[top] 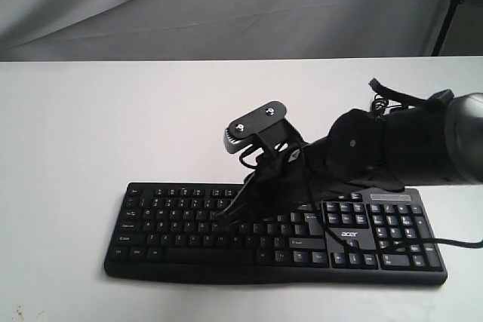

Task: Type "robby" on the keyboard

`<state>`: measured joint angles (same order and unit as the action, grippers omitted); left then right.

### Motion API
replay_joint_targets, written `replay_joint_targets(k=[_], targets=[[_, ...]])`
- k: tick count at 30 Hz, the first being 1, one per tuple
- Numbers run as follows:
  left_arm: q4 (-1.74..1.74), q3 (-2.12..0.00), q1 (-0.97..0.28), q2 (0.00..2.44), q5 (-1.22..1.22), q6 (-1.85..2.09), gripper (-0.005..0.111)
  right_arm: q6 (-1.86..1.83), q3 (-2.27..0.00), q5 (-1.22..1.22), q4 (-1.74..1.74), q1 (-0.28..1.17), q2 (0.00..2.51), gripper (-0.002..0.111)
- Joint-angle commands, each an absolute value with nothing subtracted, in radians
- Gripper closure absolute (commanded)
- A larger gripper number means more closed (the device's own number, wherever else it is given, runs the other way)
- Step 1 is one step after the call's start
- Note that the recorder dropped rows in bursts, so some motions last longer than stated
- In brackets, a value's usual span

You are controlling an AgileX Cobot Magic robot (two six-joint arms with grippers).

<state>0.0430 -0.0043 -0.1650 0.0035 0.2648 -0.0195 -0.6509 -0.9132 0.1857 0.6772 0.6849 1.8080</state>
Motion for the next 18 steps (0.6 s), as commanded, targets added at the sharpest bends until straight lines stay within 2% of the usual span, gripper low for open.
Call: replay_joint_targets(k=[1, 8, 18], targets=[[0.048, 0.0, -0.171, 0.0, 0.258, -0.022, 0.107, -0.657, -0.979, 0.267, 0.665, 0.743, 1.808, 0.108], [0.048, 0.0, -0.171, 0.0, 0.258, -0.022, 0.107, -0.657, -0.986, 0.243, 0.67, 0.817, 1.846, 0.108], [0.048, 0.0, -0.171, 0.0, 0.258, -0.022, 0.107, -0.657, -0.986, 0.185, 0.673, 0.827, 1.9, 0.108]])
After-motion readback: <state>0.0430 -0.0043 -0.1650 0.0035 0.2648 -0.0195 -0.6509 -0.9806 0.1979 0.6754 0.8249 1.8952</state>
